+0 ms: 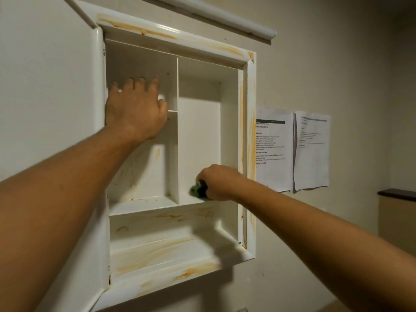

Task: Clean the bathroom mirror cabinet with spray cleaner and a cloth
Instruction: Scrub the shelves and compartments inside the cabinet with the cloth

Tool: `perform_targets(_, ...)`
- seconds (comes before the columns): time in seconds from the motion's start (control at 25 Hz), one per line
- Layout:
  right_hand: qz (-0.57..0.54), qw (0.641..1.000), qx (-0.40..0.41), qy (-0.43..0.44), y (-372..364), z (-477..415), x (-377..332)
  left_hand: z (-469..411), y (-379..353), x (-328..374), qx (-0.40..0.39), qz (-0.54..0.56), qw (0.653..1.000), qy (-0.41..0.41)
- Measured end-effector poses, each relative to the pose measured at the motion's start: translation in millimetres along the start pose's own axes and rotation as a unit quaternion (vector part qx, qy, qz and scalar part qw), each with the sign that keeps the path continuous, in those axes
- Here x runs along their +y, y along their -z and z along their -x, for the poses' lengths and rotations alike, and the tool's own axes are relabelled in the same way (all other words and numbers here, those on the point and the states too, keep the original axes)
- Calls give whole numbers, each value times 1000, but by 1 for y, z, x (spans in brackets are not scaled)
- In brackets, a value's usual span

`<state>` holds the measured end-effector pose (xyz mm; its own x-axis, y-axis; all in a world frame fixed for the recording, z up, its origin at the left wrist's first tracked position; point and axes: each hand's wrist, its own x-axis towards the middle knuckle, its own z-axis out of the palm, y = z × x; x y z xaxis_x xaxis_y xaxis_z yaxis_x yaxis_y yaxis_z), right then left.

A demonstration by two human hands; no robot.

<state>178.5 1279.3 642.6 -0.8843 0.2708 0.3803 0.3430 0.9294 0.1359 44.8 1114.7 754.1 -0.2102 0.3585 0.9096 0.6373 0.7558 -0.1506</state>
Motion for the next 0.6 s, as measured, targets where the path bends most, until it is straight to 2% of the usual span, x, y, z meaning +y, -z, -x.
perform_targets(0.04, 77, 997, 10, -17, -1, 1, 6, -1, 0, 0, 2, 4, 1000, -2)
perform_targets(0.08, 105, 994, 26, -33, -4, 1, 6, -2, 0, 0, 2, 8, 1000, -4)
perform_targets(0.12, 74, 996, 41, -41, -6, 0, -2, -2, 0, 1, 5, 8, 1000, -4)
perform_targets(0.24, -145, 987, 52, -43, -14, -8, -39, -2, -4, 0, 13, -9, 1000, -1)
perform_targets(0.44, -251, 968, 9, 30, -10, 3, -21, 0, -2, 1, 30, -16, 999, -4)
perform_targets(0.6, -340, 937, -34, 76, -1, 8, 0, 0, -2, -1, 37, -15, 999, -2)
